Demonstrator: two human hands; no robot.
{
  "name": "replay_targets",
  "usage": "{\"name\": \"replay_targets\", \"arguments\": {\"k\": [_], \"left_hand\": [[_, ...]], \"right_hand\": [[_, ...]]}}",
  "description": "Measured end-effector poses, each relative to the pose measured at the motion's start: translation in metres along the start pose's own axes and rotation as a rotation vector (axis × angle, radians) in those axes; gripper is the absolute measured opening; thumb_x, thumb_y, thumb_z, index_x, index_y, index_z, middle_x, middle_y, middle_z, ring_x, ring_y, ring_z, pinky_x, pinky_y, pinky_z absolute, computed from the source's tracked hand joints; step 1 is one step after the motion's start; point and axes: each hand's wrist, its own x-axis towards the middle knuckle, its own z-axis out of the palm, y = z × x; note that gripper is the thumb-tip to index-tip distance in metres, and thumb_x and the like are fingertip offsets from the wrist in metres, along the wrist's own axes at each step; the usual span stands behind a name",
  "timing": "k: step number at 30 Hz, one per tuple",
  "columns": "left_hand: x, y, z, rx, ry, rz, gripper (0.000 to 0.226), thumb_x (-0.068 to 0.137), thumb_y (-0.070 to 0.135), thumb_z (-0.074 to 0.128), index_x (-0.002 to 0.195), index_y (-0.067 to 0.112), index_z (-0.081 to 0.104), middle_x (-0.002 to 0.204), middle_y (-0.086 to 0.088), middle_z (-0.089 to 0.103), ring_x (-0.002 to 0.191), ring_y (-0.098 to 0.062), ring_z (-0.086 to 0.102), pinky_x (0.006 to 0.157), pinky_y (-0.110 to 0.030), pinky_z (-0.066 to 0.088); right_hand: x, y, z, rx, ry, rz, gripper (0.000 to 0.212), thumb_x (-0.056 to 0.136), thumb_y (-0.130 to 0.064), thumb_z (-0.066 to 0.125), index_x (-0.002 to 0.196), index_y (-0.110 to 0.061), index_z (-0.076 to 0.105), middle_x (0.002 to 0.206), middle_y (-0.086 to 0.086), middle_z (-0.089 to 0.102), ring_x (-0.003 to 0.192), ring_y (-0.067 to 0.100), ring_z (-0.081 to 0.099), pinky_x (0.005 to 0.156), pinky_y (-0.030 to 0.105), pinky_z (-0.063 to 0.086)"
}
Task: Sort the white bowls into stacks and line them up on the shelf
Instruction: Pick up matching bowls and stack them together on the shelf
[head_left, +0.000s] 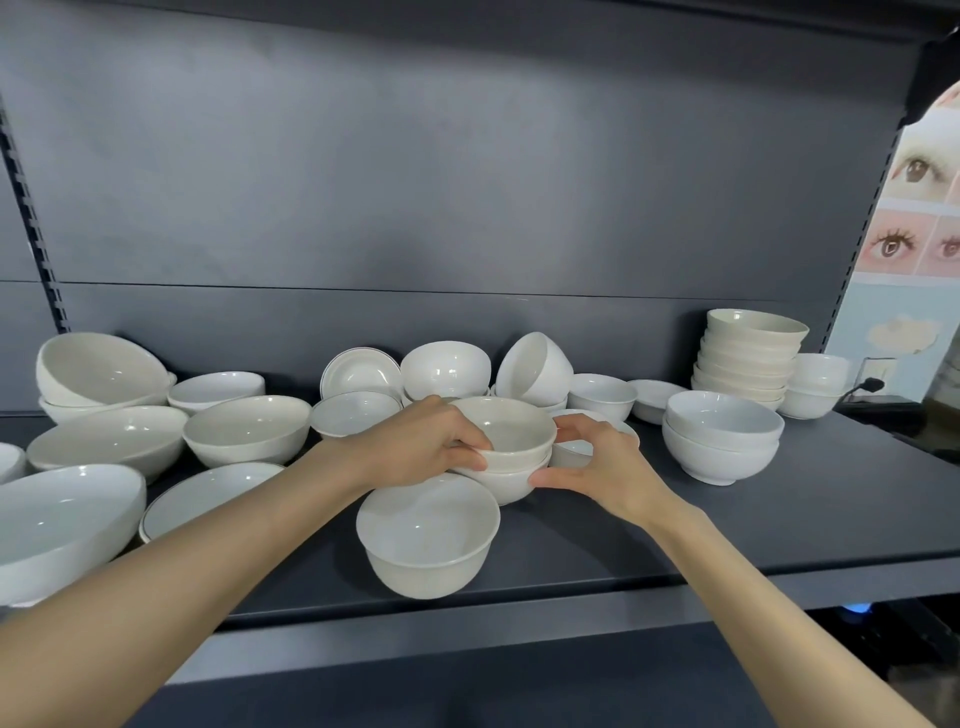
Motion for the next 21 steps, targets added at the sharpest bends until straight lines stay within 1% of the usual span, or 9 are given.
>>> {"name": "replay_targets", "arguments": {"k": [2, 4, 5, 7, 12, 15, 18, 19, 21], "left_hand": [[-0.001, 0.000, 0.000, -0.017, -0.004, -0.017, 0.015, 0.092, 0.018, 0.063, 0.088, 0.008, 0.074, 0.055, 0.014, 0.052, 0.059, -0.006, 0.044, 0.062, -0.018, 0.038], [-0.002, 0.000, 0.000, -0.052, -0.013, -0.063, 0.020, 0.090, 0.021, 0.066, 0.107, 0.015, 0.073, 0.087, 0.018, 0.070, 0.080, 0.001, 0.058, 0.079, -0.016, 0.046], [-0.003, 0.000, -0.001, -0.063, 0.000, -0.091, 0.028, 0.088, 0.024, 0.068, 0.115, 0.017, 0.070, 0.106, 0.015, 0.069, 0.093, 0.002, 0.059, 0.087, -0.016, 0.045], [-0.006, 0.001, -0.005, -0.073, 0.071, -0.139, 0.041, 0.083, 0.032, 0.073, 0.121, 0.019, 0.065, 0.117, 0.010, 0.062, 0.106, -0.006, 0.058, 0.095, -0.019, 0.043], [-0.018, -0.004, -0.014, -0.120, 0.250, -0.359, 0.069, 0.070, 0.038, 0.082, 0.126, 0.014, 0.050, 0.118, 0.001, 0.052, 0.108, -0.012, 0.051, 0.091, -0.024, 0.043], [-0.017, -0.011, -0.013, -0.143, 0.088, -0.522, 0.075, 0.067, 0.047, 0.082, 0.123, 0.017, 0.042, 0.106, 0.004, 0.054, 0.099, -0.012, 0.056, 0.089, -0.028, 0.047], [-0.010, -0.020, -0.011, -0.229, -0.047, -0.550, 0.090, 0.055, 0.063, 0.081, 0.120, 0.009, 0.051, 0.092, -0.014, 0.060, 0.075, -0.015, 0.061, 0.068, -0.020, 0.045], [-0.009, -0.022, -0.011, -0.246, -0.063, -0.537, 0.091, 0.051, 0.066, 0.080, 0.118, 0.010, 0.056, 0.086, -0.014, 0.058, 0.068, -0.011, 0.060, 0.064, -0.019, 0.044], [-0.006, -0.023, -0.009, -0.293, -0.096, -0.509, 0.076, 0.054, 0.061, 0.081, 0.114, 0.019, 0.063, 0.081, 0.005, 0.064, 0.075, -0.006, 0.062, 0.073, -0.021, 0.050]], "right_hand": [[0.000, -0.001, -0.001, 0.011, -0.006, 0.006, 0.070, 0.061, -0.056, 0.081, 0.124, -0.037, 0.057, 0.116, -0.018, 0.062, 0.125, 0.017, 0.041, 0.110, 0.038, 0.029], [-0.001, -0.002, -0.001, 0.023, -0.020, 0.021, 0.071, 0.060, -0.055, 0.082, 0.123, -0.037, 0.057, 0.115, -0.018, 0.062, 0.125, 0.017, 0.041, 0.110, 0.040, 0.030], [-0.001, -0.004, -0.002, 0.030, -0.026, 0.030, 0.072, 0.059, -0.055, 0.082, 0.124, -0.037, 0.056, 0.115, -0.019, 0.061, 0.126, 0.018, 0.041, 0.110, 0.040, 0.031], [-0.003, -0.007, -0.003, 0.032, -0.036, 0.041, 0.075, 0.060, -0.052, 0.084, 0.126, -0.036, 0.054, 0.116, -0.020, 0.060, 0.128, 0.019, 0.038, 0.109, 0.038, 0.031], [-0.002, -0.015, -0.005, 0.020, -0.075, 0.058, 0.085, 0.061, -0.046, 0.086, 0.134, -0.035, 0.044, 0.120, -0.023, 0.051, 0.131, 0.017, 0.035, 0.112, 0.038, 0.028], [0.003, -0.019, -0.003, -0.010, -0.114, 0.064, 0.090, 0.056, -0.052, 0.086, 0.133, -0.038, 0.041, 0.124, -0.020, 0.050, 0.129, 0.018, 0.038, 0.112, 0.041, 0.030], [0.008, -0.019, -0.003, -0.030, -0.144, 0.058, 0.102, 0.045, -0.063, 0.083, 0.135, -0.041, 0.038, 0.128, -0.019, 0.050, 0.129, 0.019, 0.039, 0.111, 0.042, 0.033], [0.008, -0.020, -0.004, -0.031, -0.152, 0.056, 0.105, 0.044, -0.064, 0.082, 0.136, -0.041, 0.037, 0.129, -0.020, 0.048, 0.130, 0.020, 0.039, 0.111, 0.042, 0.033], [0.008, -0.022, -0.007, -0.035, -0.167, 0.067, 0.105, 0.051, -0.055, 0.086, 0.140, -0.039, 0.033, 0.127, -0.021, 0.046, 0.132, 0.019, 0.036, 0.112, 0.041, 0.030]]}}
